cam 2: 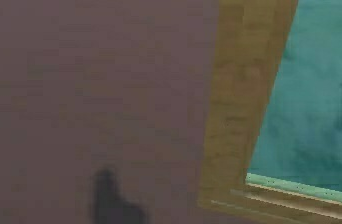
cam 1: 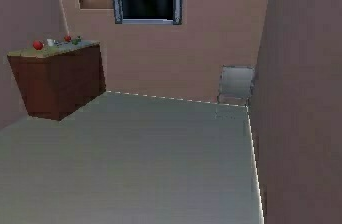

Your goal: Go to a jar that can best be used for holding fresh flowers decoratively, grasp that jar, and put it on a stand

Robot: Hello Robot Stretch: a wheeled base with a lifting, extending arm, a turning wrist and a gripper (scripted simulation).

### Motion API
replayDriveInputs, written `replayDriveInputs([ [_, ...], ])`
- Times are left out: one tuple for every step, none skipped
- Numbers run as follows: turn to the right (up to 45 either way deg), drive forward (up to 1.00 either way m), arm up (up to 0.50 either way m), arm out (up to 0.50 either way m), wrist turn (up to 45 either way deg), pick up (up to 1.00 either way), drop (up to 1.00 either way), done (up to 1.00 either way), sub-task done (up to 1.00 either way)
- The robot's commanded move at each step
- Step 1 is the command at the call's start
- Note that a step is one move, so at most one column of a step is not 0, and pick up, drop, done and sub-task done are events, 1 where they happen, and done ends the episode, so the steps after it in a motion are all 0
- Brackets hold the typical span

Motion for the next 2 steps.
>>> replayDriveInputs([
  [0.0,0.4,0.0,0.0,0.0,0.0,0.0,0.0,0.0],
  [45.0,0.0,0.0,0.0,0.0,0.0,0.0,0.0,0.0],
])
